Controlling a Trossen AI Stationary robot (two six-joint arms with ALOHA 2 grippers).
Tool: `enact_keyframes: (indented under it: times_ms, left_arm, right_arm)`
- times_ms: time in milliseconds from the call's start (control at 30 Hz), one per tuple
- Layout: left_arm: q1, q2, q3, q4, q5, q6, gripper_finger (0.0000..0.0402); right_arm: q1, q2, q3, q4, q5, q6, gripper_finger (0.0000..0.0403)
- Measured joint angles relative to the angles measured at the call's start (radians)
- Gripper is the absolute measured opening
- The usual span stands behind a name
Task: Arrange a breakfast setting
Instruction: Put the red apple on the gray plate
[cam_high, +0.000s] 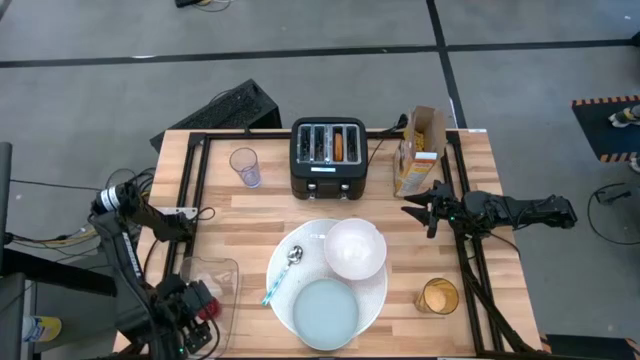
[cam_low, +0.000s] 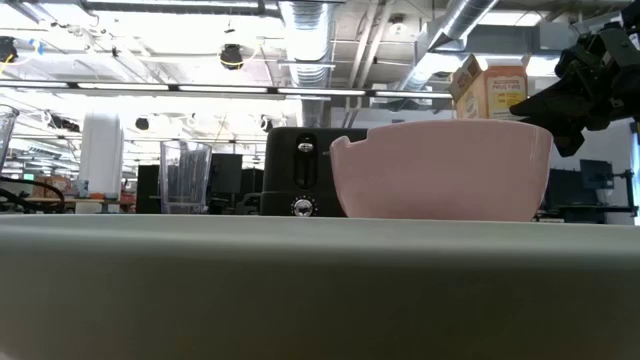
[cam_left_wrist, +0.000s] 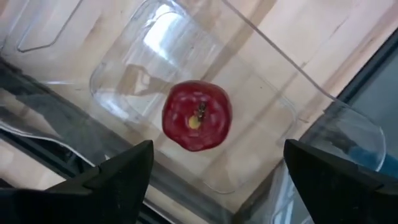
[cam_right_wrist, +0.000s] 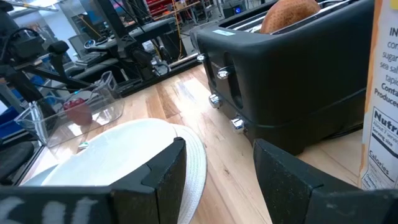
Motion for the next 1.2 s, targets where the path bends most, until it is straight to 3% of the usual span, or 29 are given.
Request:
enact_keyframes:
  times_ms: [333,967,1200]
  left_arm:
    - [0.002,-0.014,-0.168,0.16,-0.008,-0.024,0.0348]
    - [0.008,-0.044,-0.355,0.416,-0.006,-0.065,0.0348]
    - [0.008,-0.062,-0.366,0.437,0.002,-0.063,0.0348]
  right_arm:
    - [0.0,0.0,0.0,0.0,0.0,0.0,0.0208]
    - [0.0,0.0,0.0,0.0,0.0,0.0,0.0208]
    - [0.0,0.0,0.0,0.0,0.0,0.0,0.0208]
